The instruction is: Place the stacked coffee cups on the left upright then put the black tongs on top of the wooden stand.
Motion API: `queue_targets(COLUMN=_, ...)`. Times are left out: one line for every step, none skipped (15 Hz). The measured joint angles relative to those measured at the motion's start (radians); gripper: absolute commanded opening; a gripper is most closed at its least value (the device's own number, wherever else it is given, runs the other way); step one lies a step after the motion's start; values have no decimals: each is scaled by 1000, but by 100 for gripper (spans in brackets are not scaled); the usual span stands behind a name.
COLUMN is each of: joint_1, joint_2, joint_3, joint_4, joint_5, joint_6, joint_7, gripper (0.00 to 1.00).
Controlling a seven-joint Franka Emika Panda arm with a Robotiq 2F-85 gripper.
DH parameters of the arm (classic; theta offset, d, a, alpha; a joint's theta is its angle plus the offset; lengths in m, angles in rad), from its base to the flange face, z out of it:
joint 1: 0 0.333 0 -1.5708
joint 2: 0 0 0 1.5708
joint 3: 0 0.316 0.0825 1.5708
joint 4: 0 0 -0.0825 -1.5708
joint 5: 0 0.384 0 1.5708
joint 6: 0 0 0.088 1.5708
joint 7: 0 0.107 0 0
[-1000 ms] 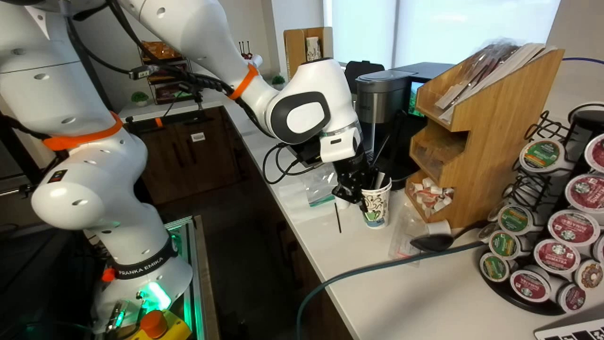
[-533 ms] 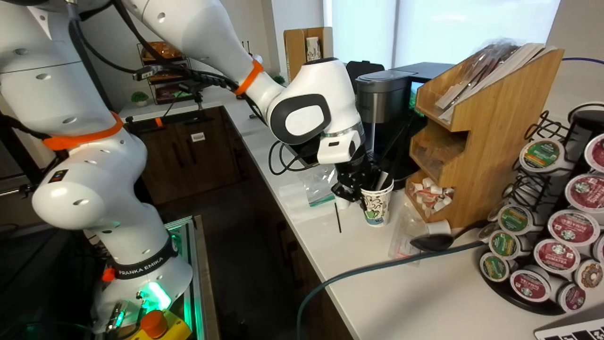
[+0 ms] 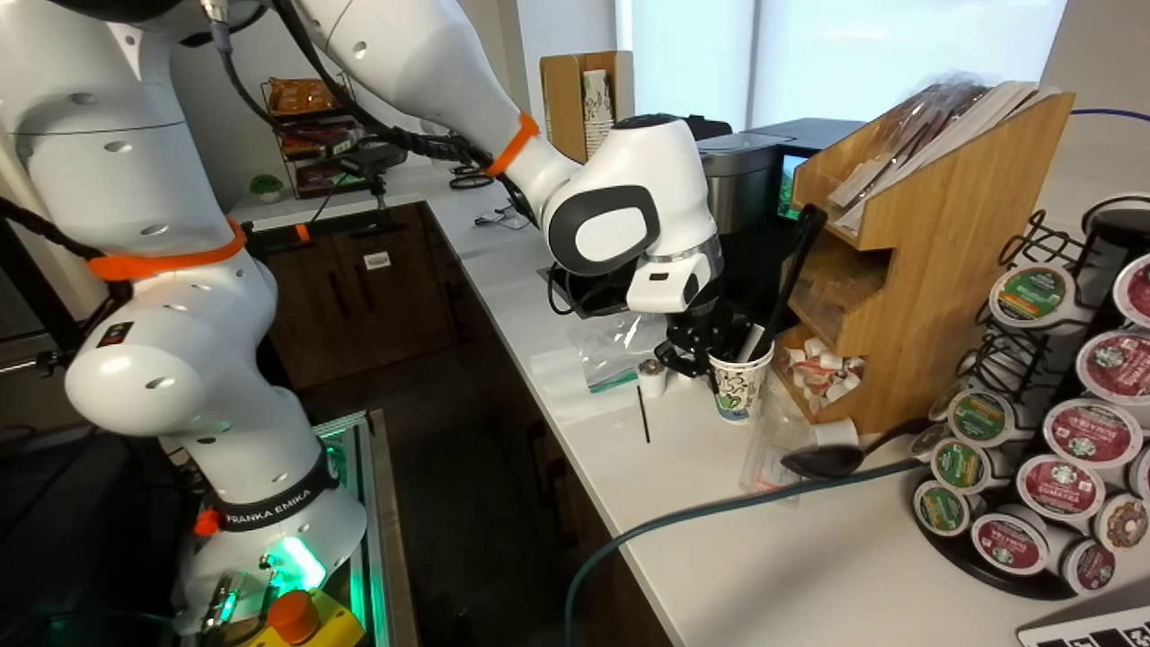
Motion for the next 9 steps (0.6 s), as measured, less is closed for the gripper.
queue_targets(joint_1=4, joint_2=13, joint_3=-3, joint_4=6, joint_5=0, joint_6=0, joint_7=10, gripper=1)
queue_targets(joint_1=10, joint_2=23, joint_3=-6, joint_4=9, joint_5=0, joint_6=0, joint_7=21, gripper=5)
queue_targets(joint_1=16, joint_2=25, joint_3=-7, joint_4=12, joint_5=2, joint_6=0, joint_7=25, gripper=30)
queue_targets(joint_1=22, joint_2=27, joint_3=-8, joint_4=13, joint_5=4, joint_6=0, joint_7=27, gripper=30)
queue_targets(joint_1=28, joint_2=27, joint_3=-8, joint_4=13, joint_5=6, joint_6=0, joint_7=28, gripper=32)
queue_targets(joint_1=33, joint_2=28, joint_3=-8, joint_4=13, joint_5=8, joint_6=0, joint_7=28, gripper=40)
queue_targets(joint_1=39, joint_2=28, joint_3=-9, joint_4=13, joint_5=9, joint_6=0, joint_7=28, gripper=47)
queue_targets(joint_1=44, joint_2=28, joint_3=-9, joint_4=13, joint_5=9, joint_6=0, joint_7=28, gripper=54)
queue_targets(joint_1=49, joint_2=28, joint_3=-9, joint_4=13, joint_5=5, joint_6=0, joint_7=28, gripper=63)
